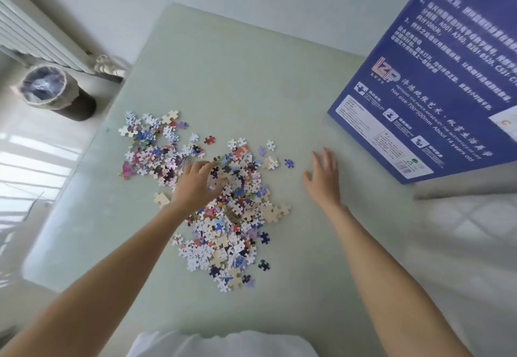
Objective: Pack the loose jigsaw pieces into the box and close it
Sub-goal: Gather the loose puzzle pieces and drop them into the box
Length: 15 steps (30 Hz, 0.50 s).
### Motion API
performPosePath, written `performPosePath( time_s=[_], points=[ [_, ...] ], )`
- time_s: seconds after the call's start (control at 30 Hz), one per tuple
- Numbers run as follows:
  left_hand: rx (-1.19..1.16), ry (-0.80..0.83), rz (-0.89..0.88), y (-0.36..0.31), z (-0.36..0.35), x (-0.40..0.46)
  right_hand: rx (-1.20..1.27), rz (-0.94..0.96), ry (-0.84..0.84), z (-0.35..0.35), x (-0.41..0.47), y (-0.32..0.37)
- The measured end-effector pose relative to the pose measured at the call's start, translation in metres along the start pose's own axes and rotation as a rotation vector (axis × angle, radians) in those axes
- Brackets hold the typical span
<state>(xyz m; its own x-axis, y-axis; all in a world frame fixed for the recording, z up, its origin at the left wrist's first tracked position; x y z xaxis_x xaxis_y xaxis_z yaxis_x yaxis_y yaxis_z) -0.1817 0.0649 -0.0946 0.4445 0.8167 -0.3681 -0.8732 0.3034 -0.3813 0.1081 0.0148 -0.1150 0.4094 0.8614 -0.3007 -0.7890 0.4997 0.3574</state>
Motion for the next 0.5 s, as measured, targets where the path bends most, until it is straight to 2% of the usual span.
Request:
performPosePath(
  time_s=[0.1, 0.2, 0.37, 0.5],
  points=[
    [-0.016, 0.063, -0.011, 0.004, -0.019, -0.015, 0.028, 0.248, 0.130, -0.038, -0.052, 0.057],
    [-0.009, 0.111, -0.059, -0.003, -0.028, -0.028, 0.032, 0.355, 0.232, -0.069, -0.092, 0.082],
    [0.092, 0.185, -0.080, -0.013, -0.044, -0.042, -0.090, 0.352, 0.193, -0.077, -0.108, 0.093],
    [-0.008, 0.148, -0.051, -0.015, -0.046, -0.041, -0.055, 0.252, 0.224, -0.072, -0.103, 0.103]
  ],
)
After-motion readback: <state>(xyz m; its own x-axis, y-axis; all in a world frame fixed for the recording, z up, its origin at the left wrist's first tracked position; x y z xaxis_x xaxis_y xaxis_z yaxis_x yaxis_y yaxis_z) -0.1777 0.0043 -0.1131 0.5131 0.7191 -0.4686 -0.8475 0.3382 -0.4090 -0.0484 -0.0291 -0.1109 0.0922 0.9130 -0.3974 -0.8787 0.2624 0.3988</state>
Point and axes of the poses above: each hand's wrist, its own x-axis towards the middle knuckle, its own z-axis out of the back of the hand, y = z × x, the point moved 9 cm from there along x, towards the middle knuckle, and after that the axes turned 8 degrees about -z, right-handed, at the moved point
